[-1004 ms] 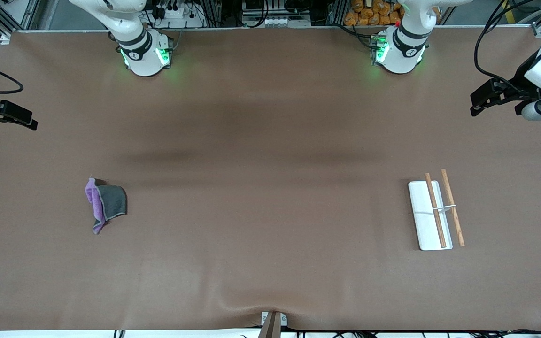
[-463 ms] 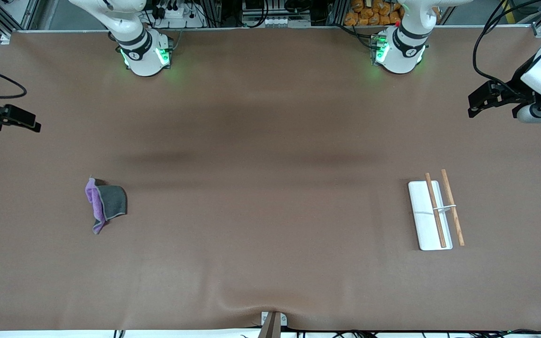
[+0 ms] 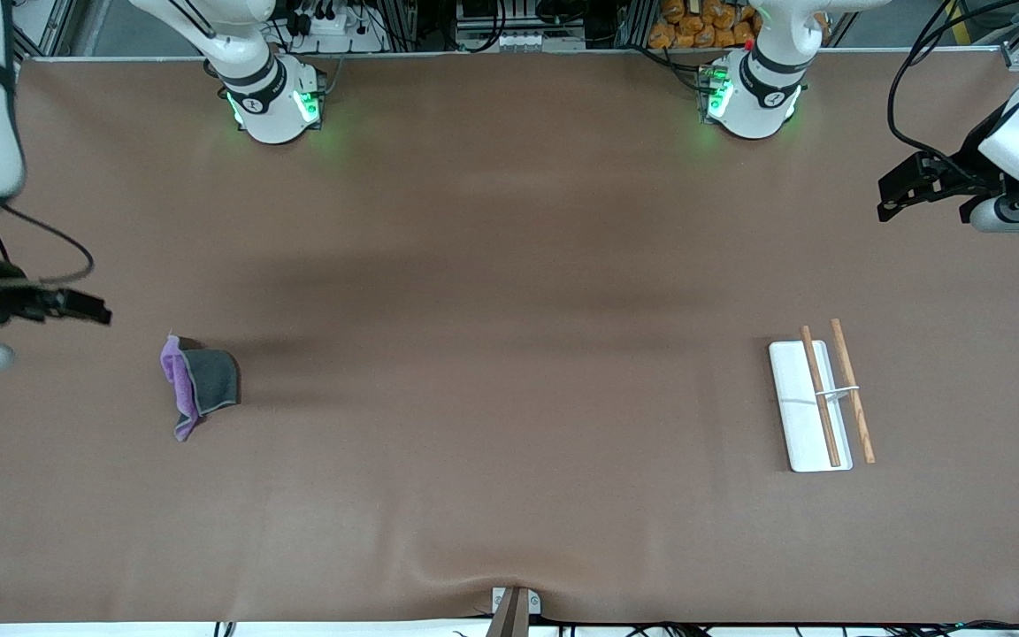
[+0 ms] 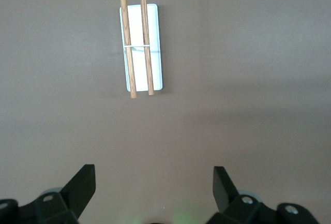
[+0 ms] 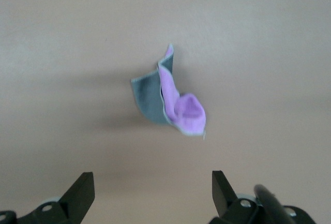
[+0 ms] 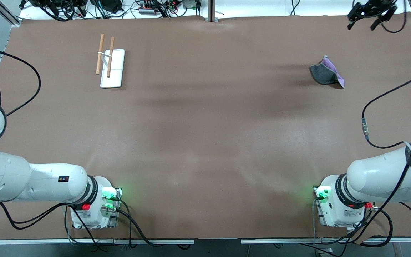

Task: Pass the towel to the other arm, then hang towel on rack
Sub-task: 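Lower the right gripper onto the purple towel and grasp it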

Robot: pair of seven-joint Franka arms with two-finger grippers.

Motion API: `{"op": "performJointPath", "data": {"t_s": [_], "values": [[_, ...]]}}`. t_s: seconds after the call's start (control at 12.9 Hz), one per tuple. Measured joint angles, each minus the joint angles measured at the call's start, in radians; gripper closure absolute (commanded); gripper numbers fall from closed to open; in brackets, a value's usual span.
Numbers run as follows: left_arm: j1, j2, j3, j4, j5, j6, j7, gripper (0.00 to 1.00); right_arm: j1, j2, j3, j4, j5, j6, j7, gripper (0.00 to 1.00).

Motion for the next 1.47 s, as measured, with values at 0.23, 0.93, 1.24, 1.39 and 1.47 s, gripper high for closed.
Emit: {"op": "performJointPath", "data": {"t_s": [0.23, 0.93, 1.24, 1.39, 1.47], "values": [[0.0, 0.0, 0.0, -0.001, 0.0, 0.0, 0.0, 0.0, 0.0, 0.1, 0.002, 0.001, 0.0, 0.05, -0.026, 0.0], [0.0, -0.003, 0.0, 0.0, 0.0, -0.006, 0.0, 0.0, -0.056, 0.325, -0.003, -0.003, 0.0, 0.217, -0.2, 0.0], [0.0, -0.006, 0.0, 0.001, 0.0, -0.015, 0.0, 0.0, -0.063, 0.368, -0.001, -0.003, 0.0, 0.243, -0.214, 0.12], [0.0, -0.006, -0.001, 0.002, -0.003, -0.016, 0.0, 0.0, -0.063, 0.374, 0.001, -0.004, 0.004, 0.241, -0.214, 0.19], [0.0, -0.006, -0.001, 0.002, -0.012, -0.016, 0.0, 0.0, -0.063, 0.376, 0.001, -0.007, 0.014, 0.239, -0.214, 0.25]]}}
